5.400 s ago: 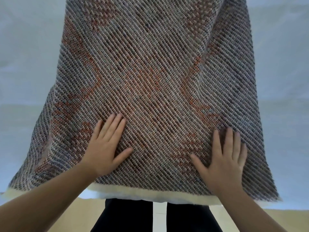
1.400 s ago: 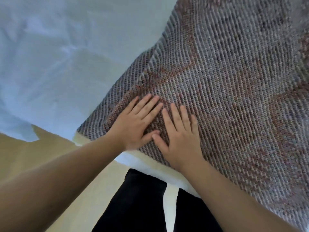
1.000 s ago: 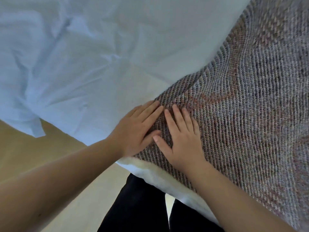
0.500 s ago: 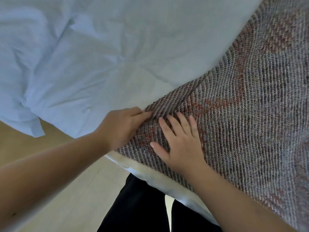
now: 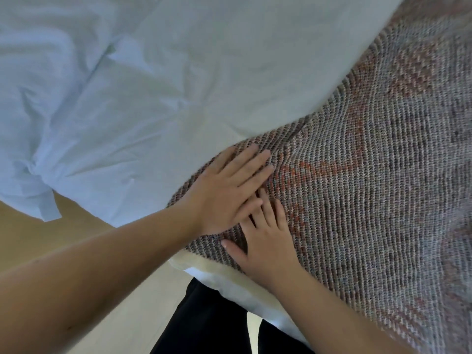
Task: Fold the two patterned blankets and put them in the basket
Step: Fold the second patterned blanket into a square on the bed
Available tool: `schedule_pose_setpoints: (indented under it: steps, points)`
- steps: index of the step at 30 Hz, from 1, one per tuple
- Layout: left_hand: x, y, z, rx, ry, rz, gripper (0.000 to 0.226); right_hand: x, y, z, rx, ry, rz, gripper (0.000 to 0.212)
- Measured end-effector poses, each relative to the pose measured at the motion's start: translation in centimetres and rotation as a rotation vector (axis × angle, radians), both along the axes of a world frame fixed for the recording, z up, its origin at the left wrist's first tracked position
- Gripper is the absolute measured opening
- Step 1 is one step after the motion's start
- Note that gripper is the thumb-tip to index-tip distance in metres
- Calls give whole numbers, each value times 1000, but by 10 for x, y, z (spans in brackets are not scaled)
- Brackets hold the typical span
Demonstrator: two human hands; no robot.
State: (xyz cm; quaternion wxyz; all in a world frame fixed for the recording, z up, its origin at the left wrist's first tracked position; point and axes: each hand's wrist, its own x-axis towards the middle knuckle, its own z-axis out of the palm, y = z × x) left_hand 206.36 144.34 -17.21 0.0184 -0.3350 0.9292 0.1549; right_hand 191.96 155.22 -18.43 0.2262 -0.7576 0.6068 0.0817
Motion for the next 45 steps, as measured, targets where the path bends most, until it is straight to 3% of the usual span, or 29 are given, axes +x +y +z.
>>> schedule_pose_setpoints:
  steps: [4,9,14,21,25,29,31,34,37,40,43,45]
  points:
    - [-38,-17,-11,71,-114,-76,68,-29,-3,7,-11,78,-150,76]
    - [-85,-56,-2,122,-47,60,72,-95,-23,19,-34,183,-363,78]
    - [-148,-86,11,196,11,140,71,-153,-29,29,-2,166,-523,81]
    - [-239,-98,28,528,396,755,42,-220,13,16,140,95,-739,76]
    - [-264,-80,29,639,318,756,34,-243,63,2,146,115,-746,79]
    - [-270,-79,38,834,300,891,38,-264,102,-6,114,125,-738,80]
    - [-274,-85,41,837,202,859,36,-277,112,-8,66,136,-760,79]
    - [-283,-91,46,886,81,804,23,-309,118,-6,-2,160,-994,79]
    - [-287,-96,50,882,-102,809,37,-348,125,-2,-52,174,-1264,74]
    - [-284,-97,60,866,-169,792,20,-374,129,4,-154,77,-1469,71]
    - [-272,-102,67,634,-163,736,20,-392,128,8,-215,52,-1636,65]
    - [-250,-108,68,365,-272,663,28,-403,131,7,-139,108,-1713,62]
